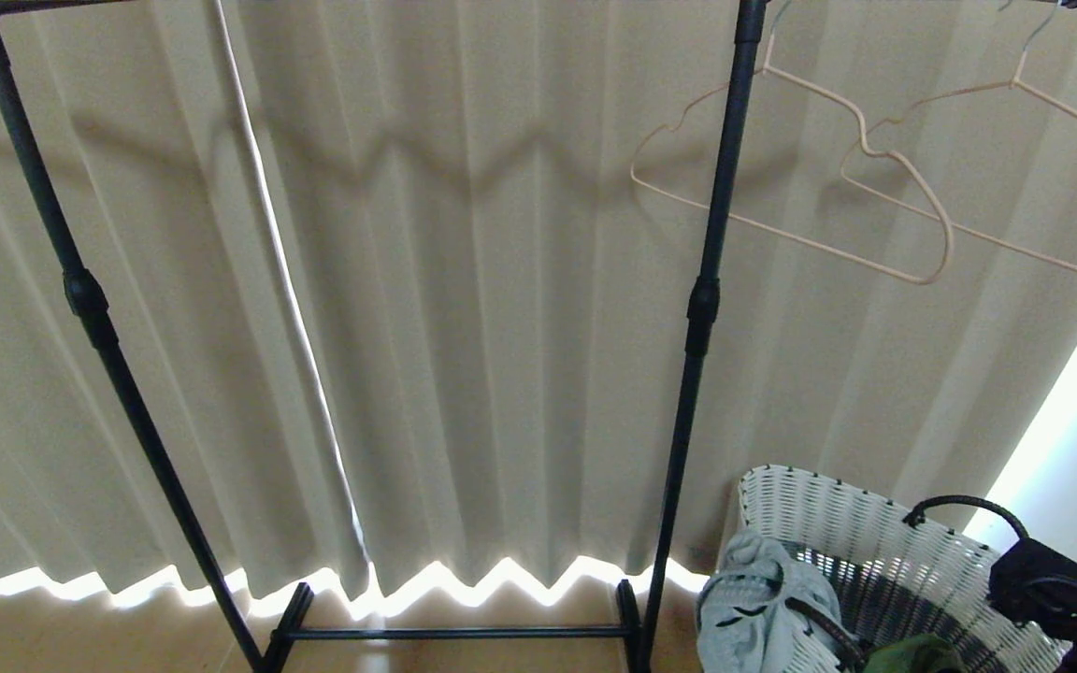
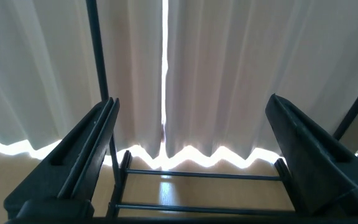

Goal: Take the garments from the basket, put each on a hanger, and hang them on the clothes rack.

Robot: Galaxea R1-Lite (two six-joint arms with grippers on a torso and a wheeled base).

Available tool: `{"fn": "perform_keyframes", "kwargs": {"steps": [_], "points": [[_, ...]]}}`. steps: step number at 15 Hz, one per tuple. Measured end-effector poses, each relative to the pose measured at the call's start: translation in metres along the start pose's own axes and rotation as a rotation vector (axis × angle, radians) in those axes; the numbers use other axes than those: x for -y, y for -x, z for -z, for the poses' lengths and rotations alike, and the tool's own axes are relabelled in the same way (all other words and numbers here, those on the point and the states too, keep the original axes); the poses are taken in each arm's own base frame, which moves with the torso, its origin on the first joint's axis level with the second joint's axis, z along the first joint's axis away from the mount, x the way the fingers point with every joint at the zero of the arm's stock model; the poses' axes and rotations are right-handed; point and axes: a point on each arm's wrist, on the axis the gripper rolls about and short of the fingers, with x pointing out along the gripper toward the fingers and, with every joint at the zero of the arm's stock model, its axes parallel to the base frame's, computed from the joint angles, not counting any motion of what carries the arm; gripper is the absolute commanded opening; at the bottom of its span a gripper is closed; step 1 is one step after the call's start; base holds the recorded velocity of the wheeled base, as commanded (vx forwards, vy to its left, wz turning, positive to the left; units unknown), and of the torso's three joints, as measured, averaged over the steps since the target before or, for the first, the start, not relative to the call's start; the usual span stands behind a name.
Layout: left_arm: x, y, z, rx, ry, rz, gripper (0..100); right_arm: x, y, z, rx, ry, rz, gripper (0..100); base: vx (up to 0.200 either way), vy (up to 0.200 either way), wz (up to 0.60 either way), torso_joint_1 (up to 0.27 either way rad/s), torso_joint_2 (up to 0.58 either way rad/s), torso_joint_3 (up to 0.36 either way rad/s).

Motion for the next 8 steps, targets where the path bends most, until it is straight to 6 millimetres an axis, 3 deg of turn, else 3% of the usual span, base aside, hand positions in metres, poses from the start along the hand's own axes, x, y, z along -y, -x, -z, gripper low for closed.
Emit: {"fn": "perform_keyframes", "kwargs": {"steps": [8], "points": [[0.000,0.000,0.000,0.000,0.001,0.000,100,0.001,-0.030,-0.010,-0.058,0.010,-0.020,100,0.000,0.000,0.00,0.000,0.00,0.000]]}}
